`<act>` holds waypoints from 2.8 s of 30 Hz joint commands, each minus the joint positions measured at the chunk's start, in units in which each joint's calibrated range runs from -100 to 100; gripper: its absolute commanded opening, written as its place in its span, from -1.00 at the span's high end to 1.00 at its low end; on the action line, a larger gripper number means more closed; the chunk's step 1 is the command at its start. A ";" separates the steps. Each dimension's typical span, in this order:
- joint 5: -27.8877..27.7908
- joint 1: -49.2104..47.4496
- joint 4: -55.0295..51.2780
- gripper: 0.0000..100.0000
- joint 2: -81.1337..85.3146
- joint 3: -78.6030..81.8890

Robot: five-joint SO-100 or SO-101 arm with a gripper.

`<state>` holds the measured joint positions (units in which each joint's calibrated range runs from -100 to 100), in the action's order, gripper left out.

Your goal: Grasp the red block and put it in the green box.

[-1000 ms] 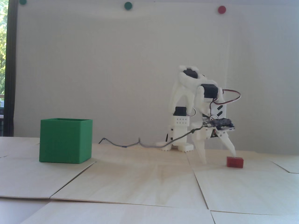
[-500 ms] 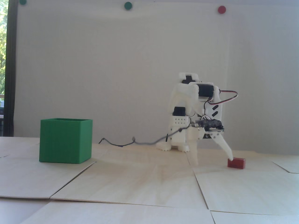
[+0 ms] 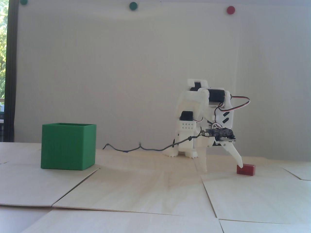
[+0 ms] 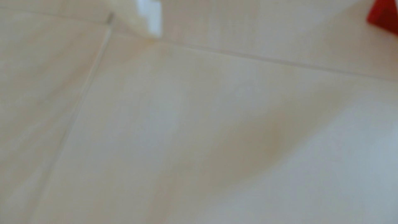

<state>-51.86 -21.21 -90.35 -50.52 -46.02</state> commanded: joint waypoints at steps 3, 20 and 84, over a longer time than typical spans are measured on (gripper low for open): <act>0.85 -2.40 -9.23 0.22 9.18 -7.31; 1.26 -3.92 13.20 0.22 42.74 43.44; 0.64 -8.19 33.35 0.22 30.11 44.86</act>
<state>-50.63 -31.60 -57.74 -21.54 1.43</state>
